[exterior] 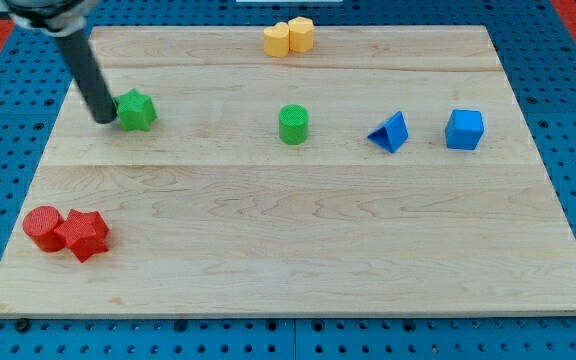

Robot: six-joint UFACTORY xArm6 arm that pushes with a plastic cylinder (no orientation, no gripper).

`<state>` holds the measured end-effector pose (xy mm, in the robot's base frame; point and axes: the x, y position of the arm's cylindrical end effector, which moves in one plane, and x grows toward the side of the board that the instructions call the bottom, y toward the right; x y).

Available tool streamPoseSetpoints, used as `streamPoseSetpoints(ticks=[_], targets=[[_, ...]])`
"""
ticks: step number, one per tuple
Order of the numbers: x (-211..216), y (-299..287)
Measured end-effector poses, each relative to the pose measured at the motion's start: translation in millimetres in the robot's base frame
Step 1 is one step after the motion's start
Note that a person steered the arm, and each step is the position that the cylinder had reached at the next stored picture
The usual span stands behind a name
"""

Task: Move the green star towards center

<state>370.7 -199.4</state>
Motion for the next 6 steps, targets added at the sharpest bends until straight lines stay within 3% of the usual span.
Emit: streamPoseSetpoints(ticks=[1, 2, 3, 4, 6], targets=[[-1.7, 24.0], [-17.3, -13.9], [-36.3, 10.2], [-27.2, 67.8], [7.3, 55.3]])
